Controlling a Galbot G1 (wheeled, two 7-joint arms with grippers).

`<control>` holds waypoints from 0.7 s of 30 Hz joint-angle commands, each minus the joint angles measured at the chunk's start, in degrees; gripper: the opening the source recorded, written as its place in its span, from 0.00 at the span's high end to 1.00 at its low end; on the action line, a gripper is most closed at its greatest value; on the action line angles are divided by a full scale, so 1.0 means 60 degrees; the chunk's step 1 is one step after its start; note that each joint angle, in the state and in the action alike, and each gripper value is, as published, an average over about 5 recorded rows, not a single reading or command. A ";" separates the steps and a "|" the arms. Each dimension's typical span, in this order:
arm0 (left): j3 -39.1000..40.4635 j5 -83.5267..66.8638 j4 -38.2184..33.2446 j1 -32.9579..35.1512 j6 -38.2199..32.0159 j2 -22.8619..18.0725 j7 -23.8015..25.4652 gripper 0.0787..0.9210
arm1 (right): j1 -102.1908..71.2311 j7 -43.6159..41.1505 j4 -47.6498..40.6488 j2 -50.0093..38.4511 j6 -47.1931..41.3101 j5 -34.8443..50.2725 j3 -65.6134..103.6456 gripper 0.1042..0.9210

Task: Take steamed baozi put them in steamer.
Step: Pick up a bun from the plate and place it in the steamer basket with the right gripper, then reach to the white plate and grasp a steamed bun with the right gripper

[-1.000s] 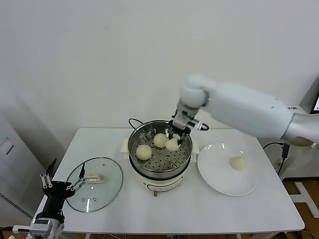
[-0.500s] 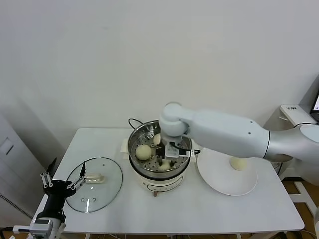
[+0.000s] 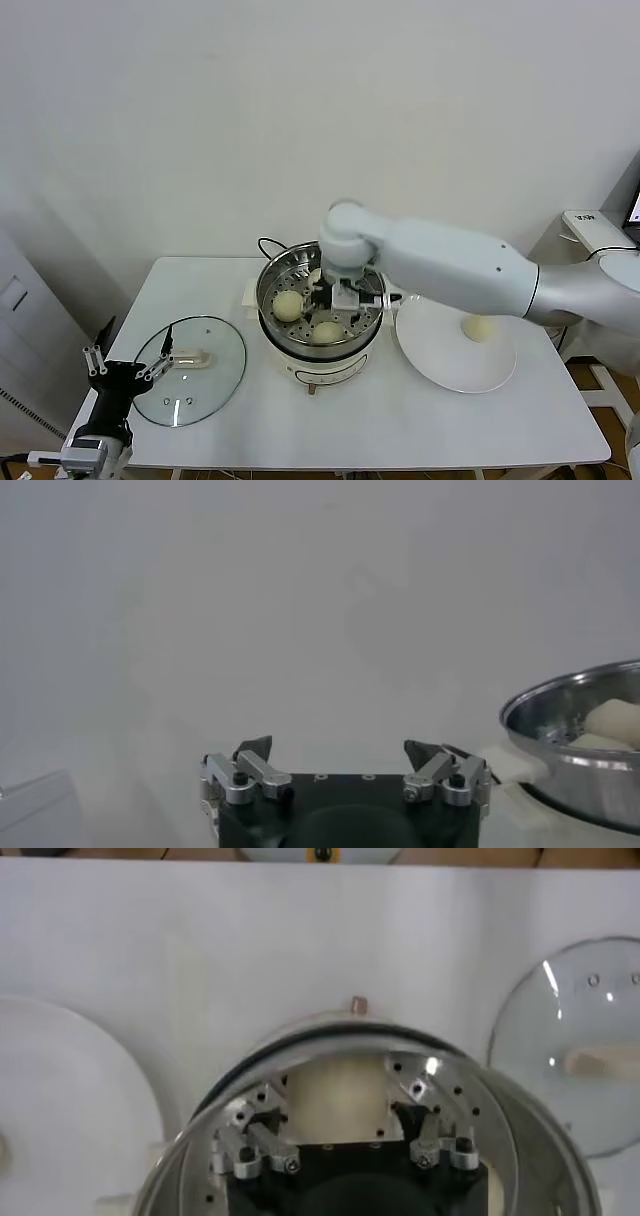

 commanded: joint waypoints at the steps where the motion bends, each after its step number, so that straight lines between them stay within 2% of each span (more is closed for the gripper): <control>1: -0.0005 -0.0010 -0.0016 -0.0003 -0.0001 0.0075 0.0000 0.12 | 0.1514 0.0356 -0.2737 -0.0545 -0.2669 0.3012 0.0408 0.12; 4: -0.0005 -0.0033 -0.0023 -0.0028 0.0012 0.0176 -0.0020 0.12 | 0.2165 0.0323 -0.4746 -0.0747 -0.4081 0.4540 -0.0213 0.12; 6: 0.0024 -0.0039 -0.0022 -0.0076 0.0031 0.0228 -0.0035 0.12 | 0.2283 0.0063 -0.6085 -0.0817 -0.4207 0.4657 -0.0425 0.12; 9: 0.0077 -0.0038 -0.0028 -0.0145 0.0054 0.0237 -0.0051 0.12 | 0.1954 -0.0227 -0.7291 -0.1079 -0.4008 0.4000 -0.0314 0.12; 17: 0.0155 0.0043 -0.0038 -0.0088 0.0056 0.0205 -0.0059 0.12 | -0.1102 0.0094 -0.7394 -0.2241 -0.3368 0.0962 0.1918 0.12; 21: 0.0195 0.0103 -0.0044 -0.0026 0.0064 0.0228 -0.0064 0.12 | -0.2500 0.0287 -0.7354 -0.2368 -0.3269 0.0264 0.2946 0.12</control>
